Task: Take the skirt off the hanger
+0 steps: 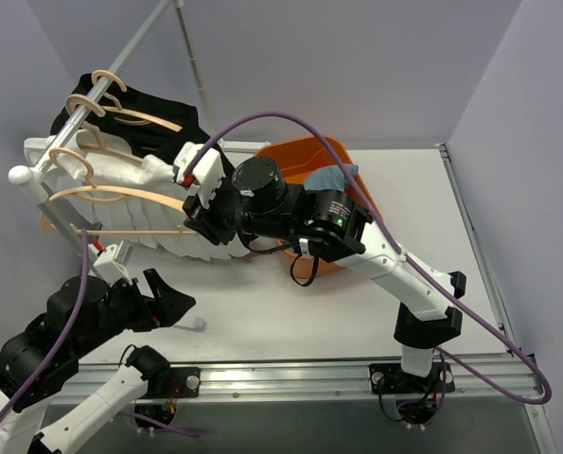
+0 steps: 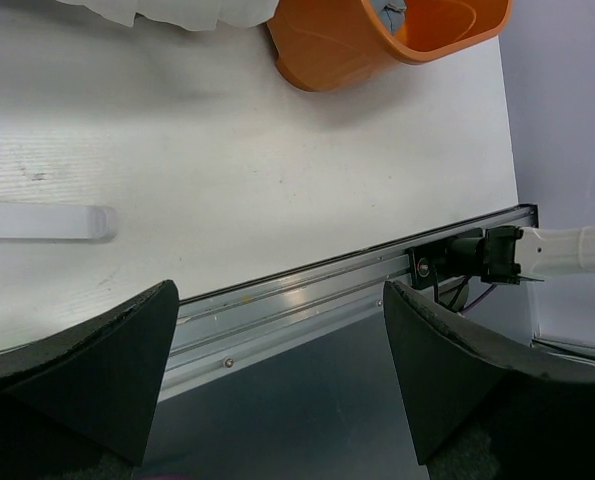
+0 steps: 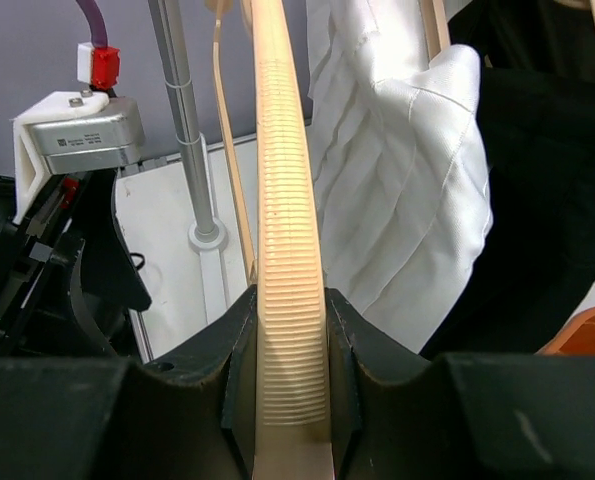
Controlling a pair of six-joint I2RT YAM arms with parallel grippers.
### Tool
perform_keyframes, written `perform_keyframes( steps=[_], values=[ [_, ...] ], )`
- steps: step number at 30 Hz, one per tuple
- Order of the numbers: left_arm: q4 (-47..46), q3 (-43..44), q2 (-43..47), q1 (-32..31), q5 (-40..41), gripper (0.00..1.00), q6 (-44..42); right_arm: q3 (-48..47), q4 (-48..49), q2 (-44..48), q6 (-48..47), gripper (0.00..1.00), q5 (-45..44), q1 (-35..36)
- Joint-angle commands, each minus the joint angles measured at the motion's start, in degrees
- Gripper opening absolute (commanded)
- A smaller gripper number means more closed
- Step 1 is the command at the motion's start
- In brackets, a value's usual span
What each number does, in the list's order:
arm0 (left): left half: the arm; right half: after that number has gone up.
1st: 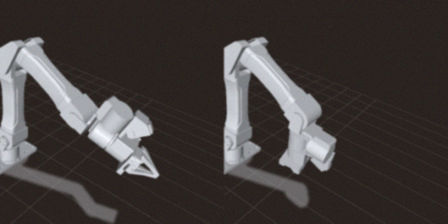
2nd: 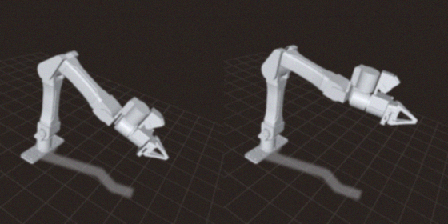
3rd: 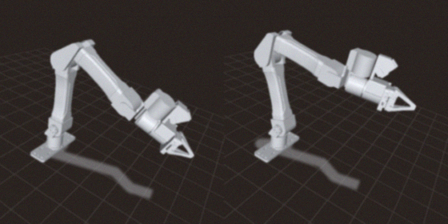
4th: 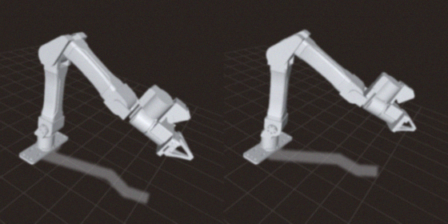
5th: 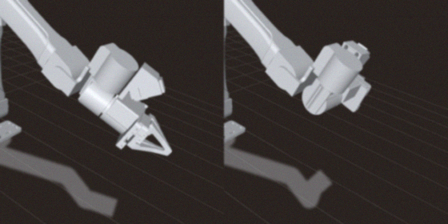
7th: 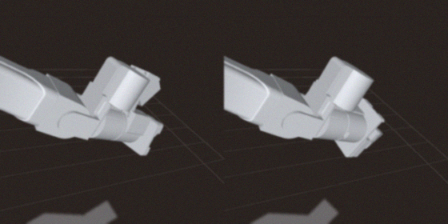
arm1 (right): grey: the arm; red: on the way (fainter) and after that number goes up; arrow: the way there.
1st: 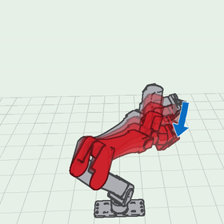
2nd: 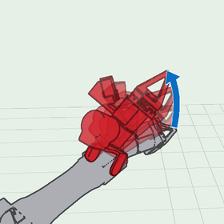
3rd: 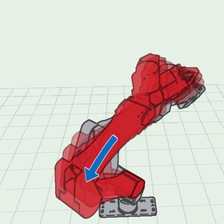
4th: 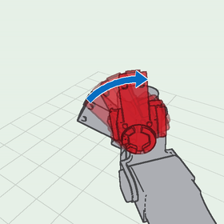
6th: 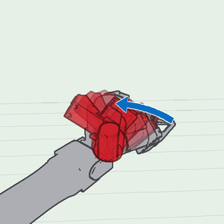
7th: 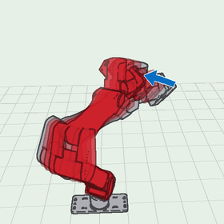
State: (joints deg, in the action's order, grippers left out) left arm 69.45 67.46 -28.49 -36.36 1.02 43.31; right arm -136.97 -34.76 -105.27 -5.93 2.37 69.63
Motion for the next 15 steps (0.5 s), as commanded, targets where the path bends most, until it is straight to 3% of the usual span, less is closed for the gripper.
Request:
perform_keyframes(
  steps=[1,15],
  values=[
    [-4.15,-0.58,0.01,0.32,-1.02,0.92,0.11,-3.13,3.56,1.65,-1.18,0.00,-4.39,0.77],
    [-4.85,-0.31,-1.48,0.15,-3.65,0.92,-0.42,-5.68,7.35,-3.18,-1.80,0.00,0.52,0.95]
  ],
)
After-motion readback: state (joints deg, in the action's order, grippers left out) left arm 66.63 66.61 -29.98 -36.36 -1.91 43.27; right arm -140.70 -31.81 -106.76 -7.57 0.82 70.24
